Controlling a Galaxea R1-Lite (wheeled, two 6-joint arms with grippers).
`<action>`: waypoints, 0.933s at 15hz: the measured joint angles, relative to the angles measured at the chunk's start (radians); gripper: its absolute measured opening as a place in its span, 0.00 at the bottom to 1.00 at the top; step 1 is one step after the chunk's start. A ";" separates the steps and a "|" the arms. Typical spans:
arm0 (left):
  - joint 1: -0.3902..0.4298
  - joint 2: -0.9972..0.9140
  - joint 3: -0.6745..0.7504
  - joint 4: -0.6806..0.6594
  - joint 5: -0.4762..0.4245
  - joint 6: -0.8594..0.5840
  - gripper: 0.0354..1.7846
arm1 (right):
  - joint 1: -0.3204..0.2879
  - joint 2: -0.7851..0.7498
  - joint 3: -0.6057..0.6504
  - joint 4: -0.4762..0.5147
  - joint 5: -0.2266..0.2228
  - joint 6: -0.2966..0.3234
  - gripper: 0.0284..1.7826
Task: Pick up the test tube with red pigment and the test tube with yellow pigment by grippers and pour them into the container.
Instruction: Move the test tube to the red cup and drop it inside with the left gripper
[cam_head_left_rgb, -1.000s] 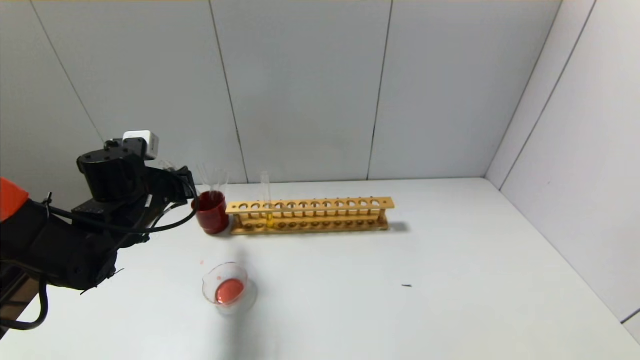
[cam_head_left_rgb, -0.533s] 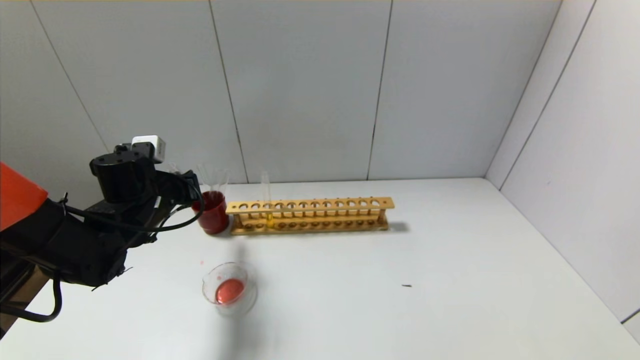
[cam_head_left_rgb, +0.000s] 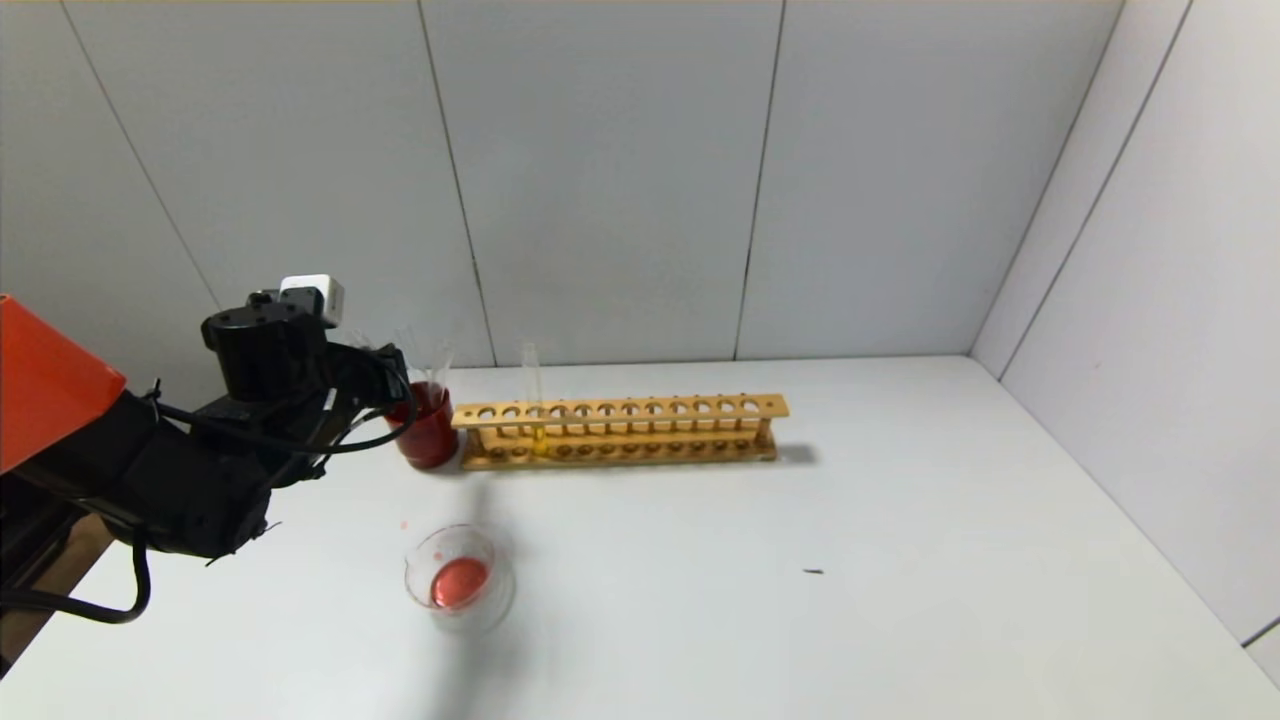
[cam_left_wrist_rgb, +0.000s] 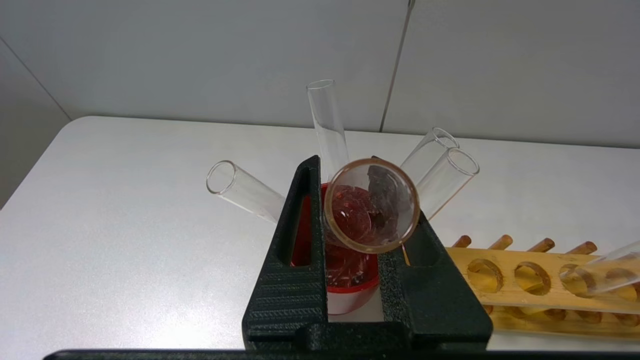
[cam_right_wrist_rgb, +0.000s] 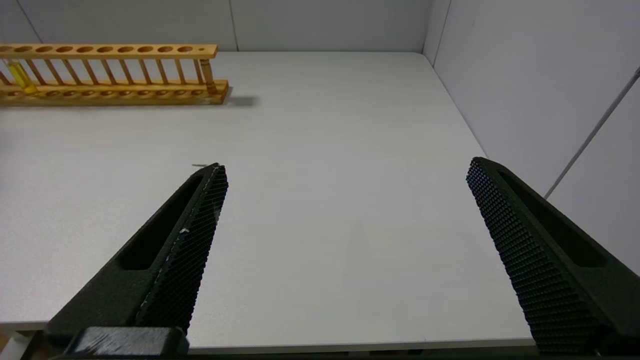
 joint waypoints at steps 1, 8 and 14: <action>0.002 0.006 -0.004 0.001 0.000 -0.001 0.17 | 0.000 0.000 0.000 0.000 0.000 0.000 0.98; 0.011 0.056 -0.024 -0.001 0.001 -0.002 0.17 | 0.000 0.000 0.000 0.000 0.000 0.000 0.98; 0.011 0.075 -0.028 -0.004 0.001 -0.002 0.17 | 0.000 0.000 0.000 0.000 0.000 0.000 0.98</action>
